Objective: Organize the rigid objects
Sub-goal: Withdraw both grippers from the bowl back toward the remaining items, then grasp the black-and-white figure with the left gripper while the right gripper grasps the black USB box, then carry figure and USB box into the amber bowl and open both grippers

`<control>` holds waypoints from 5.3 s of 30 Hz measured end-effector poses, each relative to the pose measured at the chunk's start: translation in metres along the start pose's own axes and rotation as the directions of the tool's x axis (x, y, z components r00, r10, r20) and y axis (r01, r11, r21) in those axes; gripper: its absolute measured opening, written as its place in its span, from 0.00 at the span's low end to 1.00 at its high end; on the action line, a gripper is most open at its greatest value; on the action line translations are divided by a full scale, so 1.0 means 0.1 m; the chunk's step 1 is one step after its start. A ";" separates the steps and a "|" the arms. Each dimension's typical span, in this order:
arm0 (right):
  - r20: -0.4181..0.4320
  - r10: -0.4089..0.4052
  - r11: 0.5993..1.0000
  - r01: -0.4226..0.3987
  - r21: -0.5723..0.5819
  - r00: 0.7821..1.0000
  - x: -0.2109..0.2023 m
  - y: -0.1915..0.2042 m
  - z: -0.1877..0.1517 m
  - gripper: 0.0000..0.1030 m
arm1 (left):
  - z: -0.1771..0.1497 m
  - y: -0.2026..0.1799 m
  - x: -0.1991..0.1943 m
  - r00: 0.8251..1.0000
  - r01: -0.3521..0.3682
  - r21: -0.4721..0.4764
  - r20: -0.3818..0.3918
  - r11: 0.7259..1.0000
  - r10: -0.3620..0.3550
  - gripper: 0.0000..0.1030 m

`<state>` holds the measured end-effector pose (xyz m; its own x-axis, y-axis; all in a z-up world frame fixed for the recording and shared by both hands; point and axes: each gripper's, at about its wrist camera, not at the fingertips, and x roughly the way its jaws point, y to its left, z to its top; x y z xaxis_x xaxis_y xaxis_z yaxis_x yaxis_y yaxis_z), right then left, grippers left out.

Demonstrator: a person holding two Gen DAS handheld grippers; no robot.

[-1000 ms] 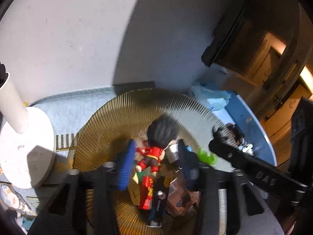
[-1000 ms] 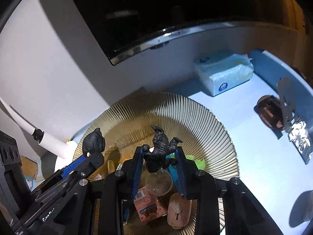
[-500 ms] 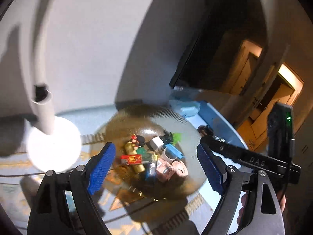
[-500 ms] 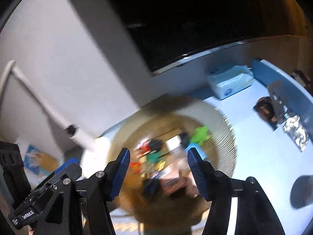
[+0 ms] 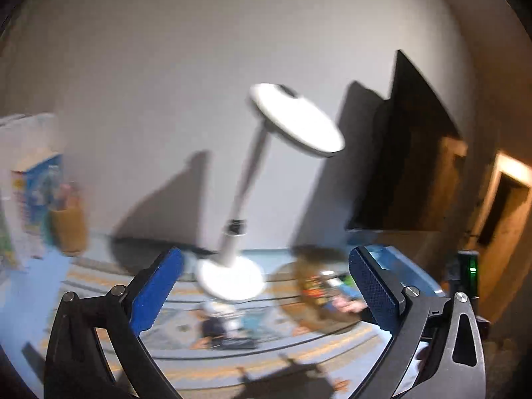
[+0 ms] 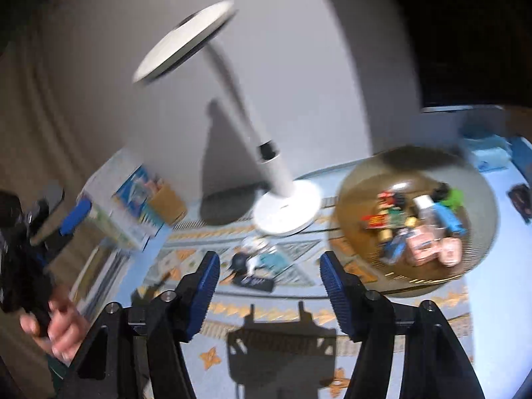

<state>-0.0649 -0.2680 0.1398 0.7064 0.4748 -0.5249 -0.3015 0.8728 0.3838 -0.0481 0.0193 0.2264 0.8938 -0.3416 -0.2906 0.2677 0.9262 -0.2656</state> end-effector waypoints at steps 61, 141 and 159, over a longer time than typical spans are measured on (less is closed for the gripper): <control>-0.348 -0.105 0.864 -0.088 -0.496 0.932 2.43 0.37 -0.55 0.59 | -1.38 0.62 2.46 0.747 0.259 0.102 -0.651 0.960 -0.132 0.79; 0.084 -0.272 0.961 0.275 -0.020 0.959 -0.11 -0.36 -0.78 0.23 | -0.98 -0.52 1.10 0.911 0.240 0.121 -0.370 0.963 -0.181 0.37; 0.174 -0.431 0.887 0.379 0.265 0.886 -0.39 -1.74 0.65 0.23 | -0.61 -1.63 2.86 0.888 0.268 -0.027 -0.382 0.963 -0.257 0.37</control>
<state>0.0018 -0.4462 0.1431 0.8667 0.0250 -0.4983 0.1702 0.9240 0.3423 0.1415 -0.2392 0.1310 0.5868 -0.6026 -0.5408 0.4873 0.7963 -0.3585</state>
